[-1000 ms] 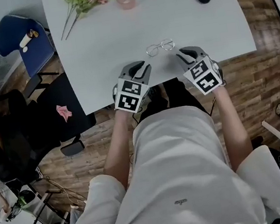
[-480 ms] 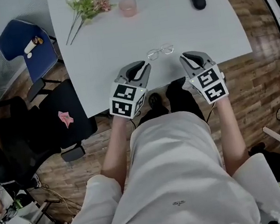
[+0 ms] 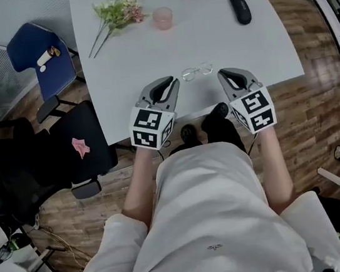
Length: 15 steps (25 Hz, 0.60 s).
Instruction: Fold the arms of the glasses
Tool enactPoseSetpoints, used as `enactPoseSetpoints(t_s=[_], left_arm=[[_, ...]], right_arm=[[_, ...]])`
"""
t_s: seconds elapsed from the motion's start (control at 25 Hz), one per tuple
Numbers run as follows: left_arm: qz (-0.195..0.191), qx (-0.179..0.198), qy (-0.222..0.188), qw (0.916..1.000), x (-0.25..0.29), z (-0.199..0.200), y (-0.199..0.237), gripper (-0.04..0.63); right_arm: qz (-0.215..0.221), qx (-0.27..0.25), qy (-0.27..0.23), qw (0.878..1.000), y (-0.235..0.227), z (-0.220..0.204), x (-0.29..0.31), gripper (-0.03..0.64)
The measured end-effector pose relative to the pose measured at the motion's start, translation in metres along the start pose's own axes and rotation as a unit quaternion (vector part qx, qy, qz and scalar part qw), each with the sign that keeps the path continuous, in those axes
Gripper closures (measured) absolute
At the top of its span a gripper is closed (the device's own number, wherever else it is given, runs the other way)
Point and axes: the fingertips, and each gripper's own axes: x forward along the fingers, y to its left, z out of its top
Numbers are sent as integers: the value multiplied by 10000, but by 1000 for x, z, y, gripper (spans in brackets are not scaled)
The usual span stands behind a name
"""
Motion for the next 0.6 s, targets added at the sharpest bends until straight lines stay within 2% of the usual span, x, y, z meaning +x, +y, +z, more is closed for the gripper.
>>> enactPoseSetpoints(t_s=[0.6], left_arm=[[183, 27, -606, 9980, -9, 34, 0, 557]], right_arm=[[-221, 207, -667, 9973, -1, 34, -17, 611]])
